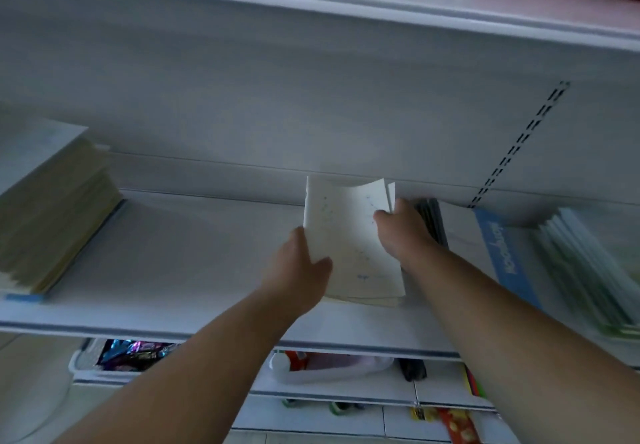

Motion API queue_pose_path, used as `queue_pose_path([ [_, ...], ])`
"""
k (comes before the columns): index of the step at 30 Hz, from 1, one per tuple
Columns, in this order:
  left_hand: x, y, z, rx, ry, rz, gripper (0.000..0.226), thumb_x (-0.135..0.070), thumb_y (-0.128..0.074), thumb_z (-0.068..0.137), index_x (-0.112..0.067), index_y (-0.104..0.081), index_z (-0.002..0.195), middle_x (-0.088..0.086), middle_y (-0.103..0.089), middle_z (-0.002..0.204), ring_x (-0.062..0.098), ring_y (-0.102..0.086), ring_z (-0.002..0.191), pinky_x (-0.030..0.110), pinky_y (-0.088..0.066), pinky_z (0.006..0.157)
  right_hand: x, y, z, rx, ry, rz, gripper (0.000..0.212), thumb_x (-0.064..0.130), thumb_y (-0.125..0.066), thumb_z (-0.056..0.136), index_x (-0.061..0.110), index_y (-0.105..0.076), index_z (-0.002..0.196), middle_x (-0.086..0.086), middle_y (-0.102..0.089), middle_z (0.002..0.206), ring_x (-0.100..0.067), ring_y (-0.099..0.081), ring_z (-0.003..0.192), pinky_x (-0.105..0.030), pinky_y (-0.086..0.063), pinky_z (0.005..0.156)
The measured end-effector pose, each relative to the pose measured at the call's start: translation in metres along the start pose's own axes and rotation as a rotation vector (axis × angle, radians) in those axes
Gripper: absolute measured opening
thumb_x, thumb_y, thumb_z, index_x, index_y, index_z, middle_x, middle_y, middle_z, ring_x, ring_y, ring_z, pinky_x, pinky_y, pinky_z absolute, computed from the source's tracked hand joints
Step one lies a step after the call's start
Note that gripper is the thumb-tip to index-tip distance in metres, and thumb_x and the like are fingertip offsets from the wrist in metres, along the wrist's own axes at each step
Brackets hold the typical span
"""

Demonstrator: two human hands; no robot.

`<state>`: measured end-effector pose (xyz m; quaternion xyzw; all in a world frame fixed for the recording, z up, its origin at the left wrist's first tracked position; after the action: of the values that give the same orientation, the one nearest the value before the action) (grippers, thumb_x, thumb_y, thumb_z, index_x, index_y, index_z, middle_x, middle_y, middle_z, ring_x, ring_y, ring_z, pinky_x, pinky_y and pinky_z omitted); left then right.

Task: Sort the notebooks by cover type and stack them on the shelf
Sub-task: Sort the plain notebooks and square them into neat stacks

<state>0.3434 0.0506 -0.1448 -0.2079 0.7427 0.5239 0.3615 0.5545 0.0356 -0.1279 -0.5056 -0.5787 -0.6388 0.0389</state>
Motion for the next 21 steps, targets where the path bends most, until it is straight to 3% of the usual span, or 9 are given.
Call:
queue_pose_path([
  [5,-0.01,-0.001,0.007,-0.051,-0.022,0.333,0.035,-0.043,-0.052,0.095,-0.019,-0.042,0.118,0.001,-0.056,0.097,0.027,-0.06,0.09,0.035,-0.047,0.07,-0.001,-0.007,0.025,0.036,0.04,-0.231,0.039,0.022,-0.043,0.098,-0.001,-0.05,0.129,-0.023,-0.054,0.131,-0.034,-0.055,0.11,-0.032,-0.041,0.083],
  [8,-0.018,0.001,0.012,-0.076,-0.031,0.431,0.041,-0.049,-0.054,0.092,-0.019,-0.044,0.118,0.006,-0.059,0.105,0.031,-0.061,0.098,0.034,-0.042,0.07,0.002,-0.009,0.033,0.025,0.08,-0.358,0.041,0.02,-0.041,0.098,0.0,-0.047,0.134,-0.021,-0.051,0.139,-0.037,-0.051,0.126,-0.035,-0.043,0.095],
  [12,-0.011,-0.004,0.018,-0.04,0.009,0.458,0.051,-0.055,-0.053,0.092,-0.019,-0.042,0.127,0.008,-0.056,0.116,0.031,-0.059,0.106,0.036,-0.043,0.074,0.002,-0.009,0.037,-0.018,0.1,-0.557,0.038,0.028,-0.047,0.098,0.005,-0.055,0.127,-0.017,-0.058,0.133,-0.036,-0.057,0.12,-0.036,-0.047,0.088],
  [15,-0.007,-0.002,0.012,0.011,0.025,0.381,0.065,-0.06,-0.051,0.093,-0.019,-0.035,0.141,0.009,-0.053,0.13,0.031,-0.057,0.115,0.04,-0.047,0.086,0.019,-0.003,0.017,-0.12,0.211,-0.688,0.042,0.034,-0.053,0.098,0.006,-0.047,0.129,-0.017,-0.048,0.132,-0.038,-0.057,0.114,-0.038,-0.048,0.078],
  [18,-0.004,0.036,-0.013,-0.148,-0.028,0.221,0.067,-0.06,-0.05,0.093,-0.023,-0.033,0.147,0.0,-0.051,0.137,0.02,-0.058,0.114,0.034,-0.048,0.086,0.052,-0.014,-0.025,-0.177,0.428,-0.592,0.043,0.04,-0.052,0.097,0.007,-0.045,0.125,-0.019,-0.05,0.124,-0.039,-0.058,0.106,-0.038,-0.046,0.075],
  [21,0.01,0.097,-0.048,-0.364,-0.117,0.177,0.047,-0.053,-0.052,0.095,-0.028,-0.047,0.134,-0.009,-0.055,0.119,0.009,-0.056,0.092,0.025,-0.042,0.076,0.098,-0.045,-0.075,-0.11,0.632,-0.403,0.043,0.041,-0.052,0.096,0.011,-0.049,0.127,-0.016,-0.053,0.122,-0.036,-0.058,0.105,-0.039,-0.048,0.08],
])
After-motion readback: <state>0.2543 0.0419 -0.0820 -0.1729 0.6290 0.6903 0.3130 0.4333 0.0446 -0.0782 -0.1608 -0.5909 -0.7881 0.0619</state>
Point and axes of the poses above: each hand's wrist, its own z-axis towards the middle knuckle, its own y-axis out of the back of the hand, x = y × z, the point moved 9 cm from there along z, towards the middle knuckle
